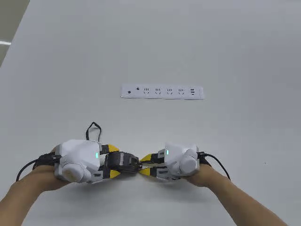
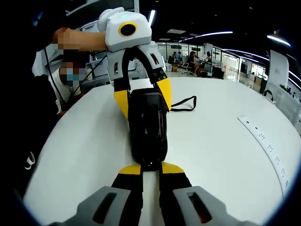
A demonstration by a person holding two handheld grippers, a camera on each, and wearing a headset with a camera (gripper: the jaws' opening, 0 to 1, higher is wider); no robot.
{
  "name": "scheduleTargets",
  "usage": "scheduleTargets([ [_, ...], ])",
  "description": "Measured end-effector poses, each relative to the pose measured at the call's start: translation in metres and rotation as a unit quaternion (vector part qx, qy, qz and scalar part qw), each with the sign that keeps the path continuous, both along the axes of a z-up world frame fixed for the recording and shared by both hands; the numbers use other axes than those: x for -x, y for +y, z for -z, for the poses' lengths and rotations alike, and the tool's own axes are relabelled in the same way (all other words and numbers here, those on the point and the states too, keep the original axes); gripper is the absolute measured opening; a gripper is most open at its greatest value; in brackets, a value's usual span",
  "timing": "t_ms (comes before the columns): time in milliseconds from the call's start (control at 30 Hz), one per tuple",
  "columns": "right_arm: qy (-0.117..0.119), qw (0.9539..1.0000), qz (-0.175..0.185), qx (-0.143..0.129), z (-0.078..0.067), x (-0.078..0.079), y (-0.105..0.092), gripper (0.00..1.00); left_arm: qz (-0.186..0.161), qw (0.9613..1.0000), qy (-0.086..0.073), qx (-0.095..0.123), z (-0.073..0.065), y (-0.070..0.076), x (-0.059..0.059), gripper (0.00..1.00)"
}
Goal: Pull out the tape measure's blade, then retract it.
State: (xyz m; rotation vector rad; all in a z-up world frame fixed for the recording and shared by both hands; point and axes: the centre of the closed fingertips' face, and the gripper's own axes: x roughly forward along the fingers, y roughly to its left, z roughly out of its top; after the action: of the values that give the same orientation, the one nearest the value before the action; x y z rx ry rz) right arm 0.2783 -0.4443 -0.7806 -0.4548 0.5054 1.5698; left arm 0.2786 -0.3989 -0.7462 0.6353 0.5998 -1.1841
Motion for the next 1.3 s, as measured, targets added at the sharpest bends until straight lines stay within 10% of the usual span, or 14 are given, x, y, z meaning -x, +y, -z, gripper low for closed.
scheduleTargets([
  [1300,0.003,0.9998,-0.015,0.012,-0.005,-0.005,-0.051,0.09,-0.008,0.9999,0.008,-0.001,-0.002,0.0,0.0,0.29],
])
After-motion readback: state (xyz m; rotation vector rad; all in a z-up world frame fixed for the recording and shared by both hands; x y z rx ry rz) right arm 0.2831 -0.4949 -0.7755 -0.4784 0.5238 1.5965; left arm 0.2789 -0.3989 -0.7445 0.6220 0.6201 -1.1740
